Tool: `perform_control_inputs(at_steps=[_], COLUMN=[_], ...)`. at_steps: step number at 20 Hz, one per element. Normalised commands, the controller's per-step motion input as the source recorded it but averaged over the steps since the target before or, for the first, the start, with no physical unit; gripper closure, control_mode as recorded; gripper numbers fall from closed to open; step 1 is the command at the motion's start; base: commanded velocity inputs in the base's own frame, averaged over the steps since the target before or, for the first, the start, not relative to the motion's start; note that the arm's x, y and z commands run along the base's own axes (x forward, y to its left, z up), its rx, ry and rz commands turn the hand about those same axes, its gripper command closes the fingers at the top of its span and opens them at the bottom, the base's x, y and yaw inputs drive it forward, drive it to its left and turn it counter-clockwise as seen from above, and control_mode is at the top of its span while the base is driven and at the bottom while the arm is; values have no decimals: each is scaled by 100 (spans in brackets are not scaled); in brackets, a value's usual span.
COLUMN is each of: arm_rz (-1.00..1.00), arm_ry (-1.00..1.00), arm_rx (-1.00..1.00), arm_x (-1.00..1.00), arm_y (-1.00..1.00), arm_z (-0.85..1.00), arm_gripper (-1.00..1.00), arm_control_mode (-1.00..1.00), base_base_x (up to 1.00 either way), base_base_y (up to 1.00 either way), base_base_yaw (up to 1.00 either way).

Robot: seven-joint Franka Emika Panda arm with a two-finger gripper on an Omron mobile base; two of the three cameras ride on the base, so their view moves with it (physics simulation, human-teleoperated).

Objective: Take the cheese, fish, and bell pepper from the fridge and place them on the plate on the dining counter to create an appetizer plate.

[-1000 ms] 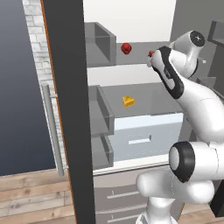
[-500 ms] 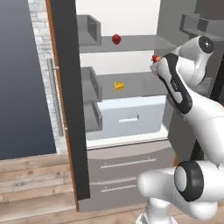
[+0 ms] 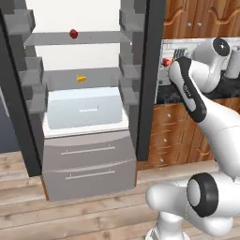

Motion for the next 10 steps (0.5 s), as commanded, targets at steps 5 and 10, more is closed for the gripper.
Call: perform_control_inputs(at_steps=[5, 10], arm_rz=[0, 0], arm_ry=[0, 0], arm_rx=[0, 0], arm_x=[0, 0], arm_y=[0, 0], arm_z=[0, 0], arm_gripper=[100, 100], arm_control_mode=[100, 100], base_base_x=[-56, -100], base_base_y=[-100, -100], base_base_yaw=[-1, 0])
